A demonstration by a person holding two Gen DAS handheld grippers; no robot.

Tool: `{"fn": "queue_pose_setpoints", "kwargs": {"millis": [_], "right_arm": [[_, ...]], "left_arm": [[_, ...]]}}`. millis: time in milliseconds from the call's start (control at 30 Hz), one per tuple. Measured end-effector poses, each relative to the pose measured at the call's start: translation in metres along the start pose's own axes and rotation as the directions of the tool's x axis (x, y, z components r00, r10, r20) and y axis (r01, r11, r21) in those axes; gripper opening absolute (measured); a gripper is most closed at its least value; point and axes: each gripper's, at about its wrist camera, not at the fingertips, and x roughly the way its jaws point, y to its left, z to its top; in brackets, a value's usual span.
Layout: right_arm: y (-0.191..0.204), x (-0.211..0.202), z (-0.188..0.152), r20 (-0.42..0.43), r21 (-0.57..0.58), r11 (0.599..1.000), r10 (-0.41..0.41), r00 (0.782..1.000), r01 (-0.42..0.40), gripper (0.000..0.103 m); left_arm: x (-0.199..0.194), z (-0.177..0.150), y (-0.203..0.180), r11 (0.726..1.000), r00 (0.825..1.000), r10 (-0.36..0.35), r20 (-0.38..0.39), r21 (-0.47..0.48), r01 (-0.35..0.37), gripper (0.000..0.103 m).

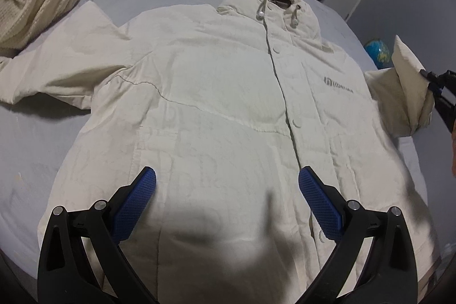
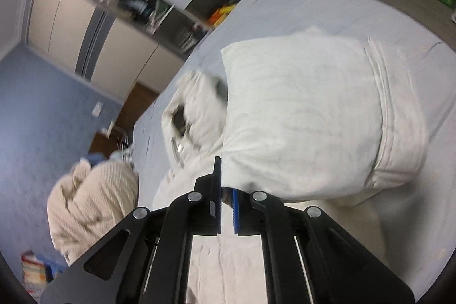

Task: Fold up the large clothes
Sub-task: 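Fold the held sleeve across the jacket body with the right tool, release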

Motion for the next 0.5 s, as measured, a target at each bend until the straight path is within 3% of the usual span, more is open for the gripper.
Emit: {"fn": "queue_pose_setpoints", "kwargs": {"millis": [267,500], "right_arm": [[0.056,0.042,-0.064,-0.150,-0.187,0.982,-0.005,0.989,-0.023,0.003],[0.083,0.099,-0.123,-0.276,-0.310,0.951,-0.091,0.957,0.001,0.003]], "left_arm": [[-0.004,0.001,0.004,1.000,1.000,0.000,0.022,-0.018,0.001,0.096],[-0.002,0.002,0.006,0.999,1.000,0.008,0.018,-0.034,-0.008,0.096]]}}
